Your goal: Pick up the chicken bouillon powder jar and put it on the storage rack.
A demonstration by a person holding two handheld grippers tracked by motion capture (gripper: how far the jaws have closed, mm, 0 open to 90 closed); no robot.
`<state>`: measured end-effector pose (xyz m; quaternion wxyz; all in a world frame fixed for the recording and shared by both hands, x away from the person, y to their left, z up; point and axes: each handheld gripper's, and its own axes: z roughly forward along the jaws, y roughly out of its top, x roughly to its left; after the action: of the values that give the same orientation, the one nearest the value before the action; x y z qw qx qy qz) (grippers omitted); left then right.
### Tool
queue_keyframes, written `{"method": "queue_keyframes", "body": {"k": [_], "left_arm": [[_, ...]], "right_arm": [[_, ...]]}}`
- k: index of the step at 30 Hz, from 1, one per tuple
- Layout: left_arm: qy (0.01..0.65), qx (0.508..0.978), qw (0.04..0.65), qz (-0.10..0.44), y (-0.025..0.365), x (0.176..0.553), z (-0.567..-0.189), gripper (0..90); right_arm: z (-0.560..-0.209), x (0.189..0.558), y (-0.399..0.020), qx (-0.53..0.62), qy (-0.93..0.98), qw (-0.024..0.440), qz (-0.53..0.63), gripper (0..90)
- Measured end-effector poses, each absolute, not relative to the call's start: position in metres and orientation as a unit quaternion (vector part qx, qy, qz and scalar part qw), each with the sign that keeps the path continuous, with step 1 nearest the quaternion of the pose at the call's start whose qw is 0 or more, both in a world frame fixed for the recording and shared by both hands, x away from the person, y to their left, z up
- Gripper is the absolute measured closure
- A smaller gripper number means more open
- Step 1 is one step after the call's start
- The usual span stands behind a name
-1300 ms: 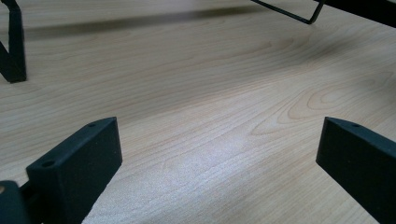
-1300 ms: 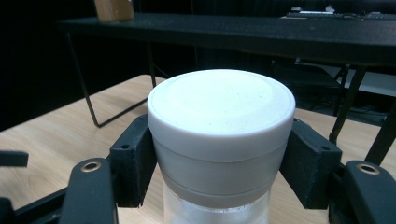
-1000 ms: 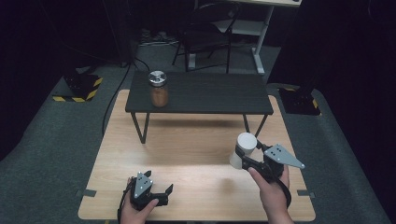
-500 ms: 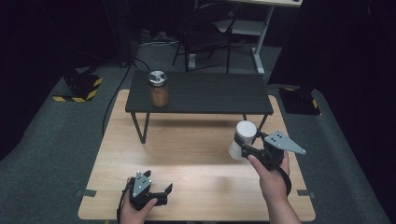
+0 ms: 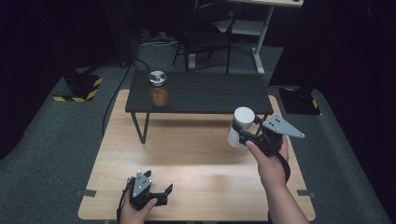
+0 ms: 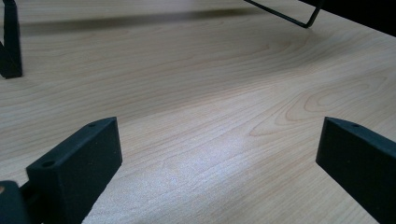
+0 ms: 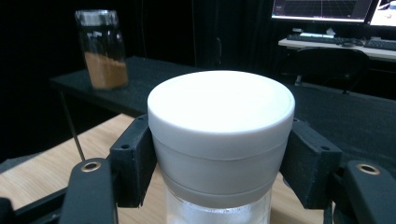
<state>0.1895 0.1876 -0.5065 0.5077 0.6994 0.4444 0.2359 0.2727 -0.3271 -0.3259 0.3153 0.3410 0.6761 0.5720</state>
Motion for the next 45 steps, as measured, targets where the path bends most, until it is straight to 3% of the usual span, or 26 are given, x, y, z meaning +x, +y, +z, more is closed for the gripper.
{"method": "queue_keyframes", "body": {"k": [27, 45], "left_arm": [[0.442, 0.697, 0.516, 0.229, 0.192, 0.190, -0.508, 0.5], [0.442, 0.697, 0.520, 0.222, 0.196, 0.191, -0.509, 0.5]], "right_arm": [[-0.281, 0.311, -0.303, 0.353, 0.655, 0.332, 0.580, 33.4], [-0.273, 0.345, -0.287, 0.371, 0.649, 0.347, 0.566, 33.4]]}}
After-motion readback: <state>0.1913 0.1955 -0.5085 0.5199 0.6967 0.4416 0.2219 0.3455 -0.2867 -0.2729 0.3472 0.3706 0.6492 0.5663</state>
